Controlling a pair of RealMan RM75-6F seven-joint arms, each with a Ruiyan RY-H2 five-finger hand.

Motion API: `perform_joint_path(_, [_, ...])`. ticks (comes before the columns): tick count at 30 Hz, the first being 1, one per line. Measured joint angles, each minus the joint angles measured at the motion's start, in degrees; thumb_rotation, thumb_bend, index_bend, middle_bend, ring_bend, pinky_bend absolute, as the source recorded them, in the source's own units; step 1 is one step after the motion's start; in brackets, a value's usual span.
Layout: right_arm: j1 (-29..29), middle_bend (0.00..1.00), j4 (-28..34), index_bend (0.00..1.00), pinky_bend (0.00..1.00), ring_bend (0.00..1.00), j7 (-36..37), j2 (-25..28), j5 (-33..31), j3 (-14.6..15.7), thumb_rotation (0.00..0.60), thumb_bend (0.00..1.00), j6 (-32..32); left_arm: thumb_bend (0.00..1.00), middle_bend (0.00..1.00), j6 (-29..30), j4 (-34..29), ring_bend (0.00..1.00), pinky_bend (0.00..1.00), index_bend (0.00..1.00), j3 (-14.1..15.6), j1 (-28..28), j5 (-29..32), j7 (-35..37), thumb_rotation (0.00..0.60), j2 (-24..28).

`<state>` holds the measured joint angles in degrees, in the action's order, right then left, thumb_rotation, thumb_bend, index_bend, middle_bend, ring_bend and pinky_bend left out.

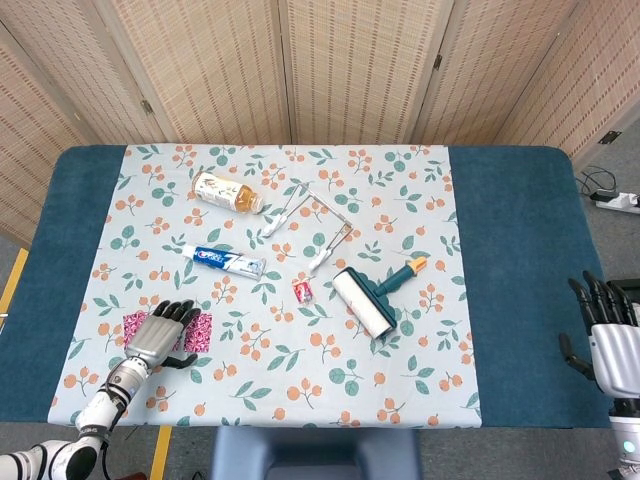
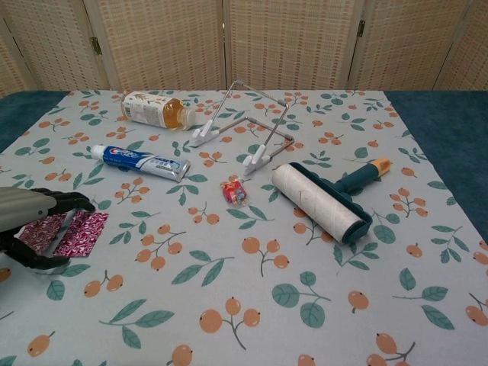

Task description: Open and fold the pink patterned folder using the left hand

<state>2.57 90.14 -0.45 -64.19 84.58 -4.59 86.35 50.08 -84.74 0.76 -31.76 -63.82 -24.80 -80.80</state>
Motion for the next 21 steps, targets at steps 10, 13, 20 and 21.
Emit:
perform_joint_path(10, [-0.01,0.00,-0.11,0.00,0.00,0.00,0.07,-0.10,-0.15,0.00,0.600,0.46,-0.12,0.35,0.00,1.47,1.98,0.00,0.00,0.12,0.33,0.40,-0.82,0.27,0.348,-1.39])
perform_joint_path(13, [0.05,0.00,-0.10,0.00,0.00,0.00,0.04,-0.13,-0.18,0.00,0.600,0.46,-0.24,0.35,0.00,2.17,2.63,0.00,0.00,0.15,0.32,0.62,-1.38,0.66,0.358,-1.92])
perform_joint_path(20, [0.10,0.00,-0.13,0.00,0.00,0.00,-0.02,-0.21,-0.41,-0.08,0.600,0.46,-0.41,0.35,0.00,3.59,3.55,0.00,0.00,0.23,0.39,1.15,-3.29,1.73,0.375,-2.49])
perform_joint_path(21, [0.12,0.00,-0.14,0.00,0.00,0.00,-0.03,-0.23,-0.43,-0.07,0.600,0.46,-0.46,0.35,0.00,3.74,3.66,0.00,0.00,0.23,0.41,1.21,-3.49,1.79,0.379,-2.56])
